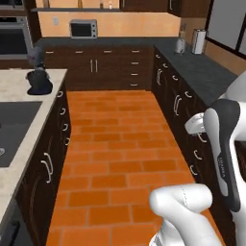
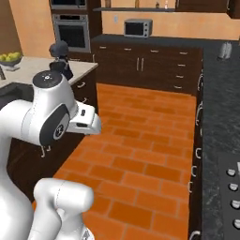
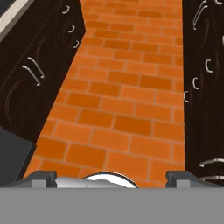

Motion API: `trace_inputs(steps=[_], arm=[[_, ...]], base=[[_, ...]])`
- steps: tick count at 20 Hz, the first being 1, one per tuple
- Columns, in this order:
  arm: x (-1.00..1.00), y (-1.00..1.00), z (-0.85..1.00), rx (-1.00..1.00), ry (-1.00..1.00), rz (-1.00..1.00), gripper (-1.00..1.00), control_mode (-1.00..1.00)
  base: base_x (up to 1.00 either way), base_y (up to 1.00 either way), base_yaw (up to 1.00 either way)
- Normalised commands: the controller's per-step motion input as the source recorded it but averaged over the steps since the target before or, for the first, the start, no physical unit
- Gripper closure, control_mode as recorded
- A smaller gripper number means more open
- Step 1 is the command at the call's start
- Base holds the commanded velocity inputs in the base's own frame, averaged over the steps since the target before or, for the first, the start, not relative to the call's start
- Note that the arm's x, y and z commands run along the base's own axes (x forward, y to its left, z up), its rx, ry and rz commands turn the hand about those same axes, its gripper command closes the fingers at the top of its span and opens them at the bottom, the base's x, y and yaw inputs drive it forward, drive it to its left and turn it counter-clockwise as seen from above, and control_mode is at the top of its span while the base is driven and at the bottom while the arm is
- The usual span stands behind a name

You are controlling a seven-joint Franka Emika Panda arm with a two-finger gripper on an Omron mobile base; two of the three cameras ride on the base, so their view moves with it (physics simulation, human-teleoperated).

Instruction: Navigate to the toaster oven.

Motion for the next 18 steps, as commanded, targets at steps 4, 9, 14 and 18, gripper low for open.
trace_inputs(steps=[4, 9, 14, 18], arm=[[0.00, 0.00, 0.00, 0.00, 0.00, 0.00, -1.00, 1.00], [0.00, 0.00, 0.00, 0.00, 0.00, 0.00, -1.00, 1.00], [0.00, 0.00, 0.00, 0.00, 0.00, 0.00, -1.00, 1.00], [0.00, 0.00, 0.00, 0.00, 0.00, 0.00, -1.00, 1.00]], base=[[1.00, 0.42, -0.23], [1.00, 0.21, -0.11], [1.00, 0.02, -0.05], [1.00, 0.07, -0.05]])
